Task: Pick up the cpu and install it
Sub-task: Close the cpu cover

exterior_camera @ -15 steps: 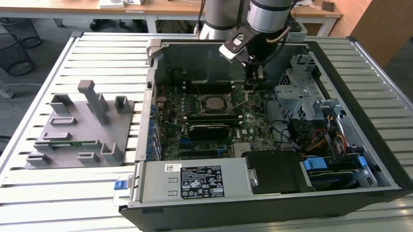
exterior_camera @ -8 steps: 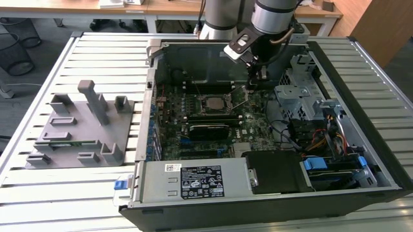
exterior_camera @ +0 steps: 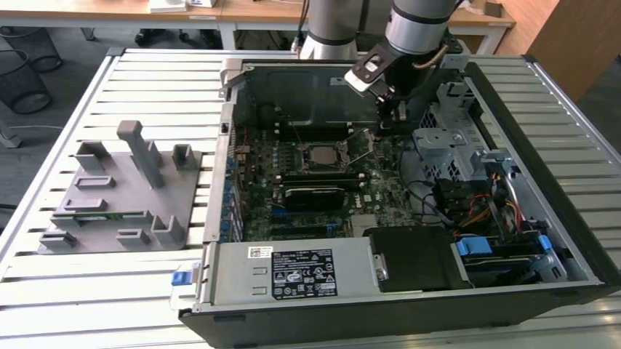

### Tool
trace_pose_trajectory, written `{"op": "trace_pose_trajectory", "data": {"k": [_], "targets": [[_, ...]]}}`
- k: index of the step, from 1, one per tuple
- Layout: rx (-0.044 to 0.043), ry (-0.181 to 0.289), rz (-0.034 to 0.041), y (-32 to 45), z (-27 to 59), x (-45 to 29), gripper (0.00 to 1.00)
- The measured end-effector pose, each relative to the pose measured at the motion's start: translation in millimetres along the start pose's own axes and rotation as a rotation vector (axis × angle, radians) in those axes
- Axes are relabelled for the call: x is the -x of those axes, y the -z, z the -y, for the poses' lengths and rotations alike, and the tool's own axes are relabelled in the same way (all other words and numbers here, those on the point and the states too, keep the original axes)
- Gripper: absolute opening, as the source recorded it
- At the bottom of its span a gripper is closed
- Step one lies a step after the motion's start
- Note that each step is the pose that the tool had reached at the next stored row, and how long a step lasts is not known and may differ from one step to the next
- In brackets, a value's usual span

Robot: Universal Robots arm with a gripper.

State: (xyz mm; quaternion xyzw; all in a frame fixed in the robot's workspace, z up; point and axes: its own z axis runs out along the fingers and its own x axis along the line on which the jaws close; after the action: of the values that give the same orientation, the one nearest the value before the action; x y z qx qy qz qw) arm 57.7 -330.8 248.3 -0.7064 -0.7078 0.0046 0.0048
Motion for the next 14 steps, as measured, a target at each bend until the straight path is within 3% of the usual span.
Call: {"op": "trace_pose_trajectory", "data": {"k": [9,14], "targets": [[-0.0065,0.001,0.0001,-11.2,-1.5,-1.0,0.11],[-0.0074,0.001,0.0001,-11.4,10.8,-1.0,0.11]]}}
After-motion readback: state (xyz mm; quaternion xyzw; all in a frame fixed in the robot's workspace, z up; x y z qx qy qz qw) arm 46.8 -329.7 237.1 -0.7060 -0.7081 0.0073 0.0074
